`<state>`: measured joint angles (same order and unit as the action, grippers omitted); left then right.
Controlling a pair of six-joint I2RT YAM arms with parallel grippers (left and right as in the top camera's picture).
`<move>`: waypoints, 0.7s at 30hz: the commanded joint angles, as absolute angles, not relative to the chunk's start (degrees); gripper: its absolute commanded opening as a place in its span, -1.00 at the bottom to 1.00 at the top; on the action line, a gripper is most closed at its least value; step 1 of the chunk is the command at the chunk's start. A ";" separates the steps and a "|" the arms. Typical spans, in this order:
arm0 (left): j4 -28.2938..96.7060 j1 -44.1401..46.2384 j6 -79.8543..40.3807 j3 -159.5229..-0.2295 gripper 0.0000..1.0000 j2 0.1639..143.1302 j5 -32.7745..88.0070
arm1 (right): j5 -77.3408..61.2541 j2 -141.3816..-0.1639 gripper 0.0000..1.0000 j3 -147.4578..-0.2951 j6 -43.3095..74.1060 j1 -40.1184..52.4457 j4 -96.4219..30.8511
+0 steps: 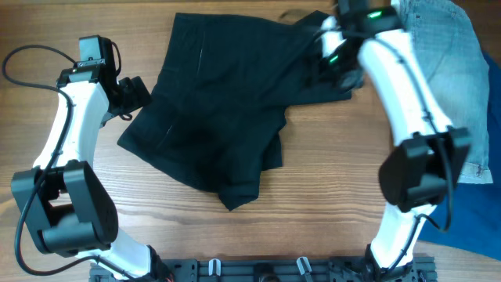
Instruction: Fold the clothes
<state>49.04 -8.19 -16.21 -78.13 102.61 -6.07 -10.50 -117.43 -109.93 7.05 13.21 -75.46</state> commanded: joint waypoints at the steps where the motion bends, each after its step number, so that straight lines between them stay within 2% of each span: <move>1: 47.81 -8.05 -16.91 -78.02 1.00 101.34 -5.21 | -8.97 -117.51 0.74 -102.69 9.52 22.41 -72.95; 6: 47.20 -8.05 -16.71 -78.02 1.00 101.34 -5.43 | -9.45 -114.02 0.64 -93.45 11.62 27.16 -68.14; 11: 47.09 -8.05 -16.71 -78.02 1.00 101.34 -5.43 | -11.38 -101.08 0.60 -73.82 13.10 27.05 -56.95; 14: 46.87 -8.05 -16.73 -78.02 1.00 101.34 -5.43 | -17.10 -97.69 0.41 -63.35 4.03 27.09 -44.64; 18: 46.48 -8.05 -16.73 -78.02 1.00 101.34 -5.43 | -13.54 -99.61 0.43 -63.13 -3.16 26.98 -42.65; 21: 46.48 -8.05 -16.69 -78.02 1.00 101.34 -6.02 | -12.88 -102.52 0.35 -63.16 -7.88 26.98 -39.86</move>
<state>46.59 -8.19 -16.21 -78.13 102.61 -5.91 -14.00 -99.18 -63.24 -2.76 26.96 -41.17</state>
